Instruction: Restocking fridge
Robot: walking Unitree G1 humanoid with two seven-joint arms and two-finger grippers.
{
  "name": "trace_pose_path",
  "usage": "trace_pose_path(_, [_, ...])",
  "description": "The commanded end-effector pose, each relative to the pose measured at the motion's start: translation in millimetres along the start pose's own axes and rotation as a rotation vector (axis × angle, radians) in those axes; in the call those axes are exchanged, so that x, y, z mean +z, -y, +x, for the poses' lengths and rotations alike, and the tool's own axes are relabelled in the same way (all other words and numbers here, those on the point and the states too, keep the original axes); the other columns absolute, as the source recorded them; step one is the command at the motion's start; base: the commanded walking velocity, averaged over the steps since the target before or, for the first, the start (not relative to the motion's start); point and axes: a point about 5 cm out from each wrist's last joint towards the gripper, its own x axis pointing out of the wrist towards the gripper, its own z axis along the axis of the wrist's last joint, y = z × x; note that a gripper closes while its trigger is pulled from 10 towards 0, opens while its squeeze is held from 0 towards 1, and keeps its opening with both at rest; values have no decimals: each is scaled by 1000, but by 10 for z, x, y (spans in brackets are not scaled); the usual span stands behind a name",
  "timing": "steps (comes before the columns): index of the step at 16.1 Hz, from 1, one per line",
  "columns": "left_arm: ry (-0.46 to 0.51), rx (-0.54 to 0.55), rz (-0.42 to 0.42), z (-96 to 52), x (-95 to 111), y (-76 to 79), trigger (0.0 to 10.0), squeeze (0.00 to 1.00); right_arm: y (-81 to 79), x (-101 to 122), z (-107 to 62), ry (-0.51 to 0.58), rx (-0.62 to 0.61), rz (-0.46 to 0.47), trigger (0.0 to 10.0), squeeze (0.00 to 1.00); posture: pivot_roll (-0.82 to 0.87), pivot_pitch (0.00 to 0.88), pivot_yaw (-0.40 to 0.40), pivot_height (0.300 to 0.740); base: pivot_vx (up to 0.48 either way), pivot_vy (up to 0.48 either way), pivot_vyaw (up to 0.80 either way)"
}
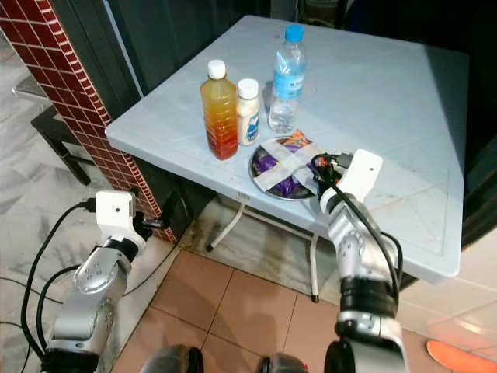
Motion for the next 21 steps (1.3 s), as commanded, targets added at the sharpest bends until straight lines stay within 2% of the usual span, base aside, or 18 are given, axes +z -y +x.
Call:
trace_pose_path(1, [10,7,11,11,30,-26,10000,0,44,-112,-27,-48,-34,-2,10000,1000,42,58,46,740,0,0,0])
trace_pose_path(4, [11,7,10,11,31,-26,10000,0,-13,-88,-45,-35,4,44,10000,1000,40,57,46,740,0,0,0])
trace_pose_path(11, [14,3,9,20,34,-15,10000,0,-107,-48,-35,-51,44,50,10000,1000,38,56,43,740,0,0,0])
trace_pose_path(15, [16,2,9,21,38,-10,10000,0,-71,-146,-29,-148,4,70,10000,1000,39,54,43,740,0,0,0])
trace_pose_path(21, [18,0,9,28,40,-8,10000,0,-144,16,-34,-75,51,60,10000,1000,38,51,44,740,0,0,0])
